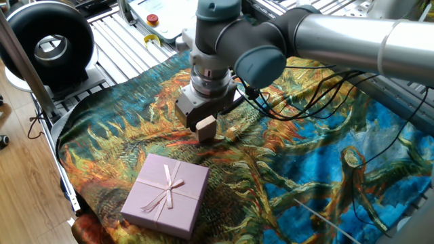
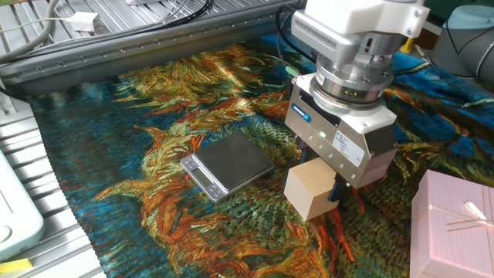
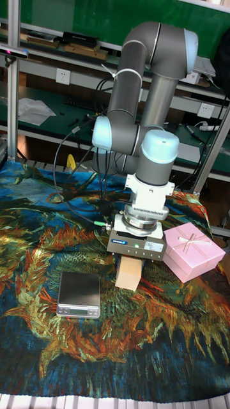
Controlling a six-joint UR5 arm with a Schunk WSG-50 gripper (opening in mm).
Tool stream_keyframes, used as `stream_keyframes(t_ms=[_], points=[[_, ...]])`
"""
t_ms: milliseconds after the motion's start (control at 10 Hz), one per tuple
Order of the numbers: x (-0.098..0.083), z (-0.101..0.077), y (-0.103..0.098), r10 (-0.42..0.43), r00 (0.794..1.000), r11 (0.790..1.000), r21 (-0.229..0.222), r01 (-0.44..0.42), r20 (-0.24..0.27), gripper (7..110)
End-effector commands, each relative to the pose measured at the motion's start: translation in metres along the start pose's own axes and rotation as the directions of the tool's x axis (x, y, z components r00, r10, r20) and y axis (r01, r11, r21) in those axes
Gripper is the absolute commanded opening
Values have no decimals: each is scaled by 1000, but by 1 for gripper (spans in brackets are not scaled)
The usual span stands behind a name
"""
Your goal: Place the block on the scale
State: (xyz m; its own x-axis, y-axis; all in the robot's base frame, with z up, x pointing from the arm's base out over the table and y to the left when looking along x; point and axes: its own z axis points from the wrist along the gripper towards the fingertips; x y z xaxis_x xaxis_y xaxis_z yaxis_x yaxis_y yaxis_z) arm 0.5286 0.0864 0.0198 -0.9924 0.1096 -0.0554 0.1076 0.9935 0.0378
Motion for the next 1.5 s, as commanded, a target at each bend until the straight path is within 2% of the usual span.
stream_keyframes(t_ms=[0,300,700,800,900,1100,1200,1300,1400], points=[[-1,-1,3,51,998,999,-5,-51,-35,66],[-17,2,6,44,999,999,6,-44,-2,66],[-17,3,7,33,999,999,2,-33,-6,66],[-15,4,12,60,998,998,-13,-60,-13,44],[-9,4,9,83,996,997,-3,-83,-35,44],[-12,7,10,82,996,996,-26,-83,-17,44],[-11,7,6,86,996,996,-19,-87,-22,44],[-10,5,3,90,995,996,-25,-90,-33,7],[-9,5,0,89,995,996,-20,-90,-33,7]])
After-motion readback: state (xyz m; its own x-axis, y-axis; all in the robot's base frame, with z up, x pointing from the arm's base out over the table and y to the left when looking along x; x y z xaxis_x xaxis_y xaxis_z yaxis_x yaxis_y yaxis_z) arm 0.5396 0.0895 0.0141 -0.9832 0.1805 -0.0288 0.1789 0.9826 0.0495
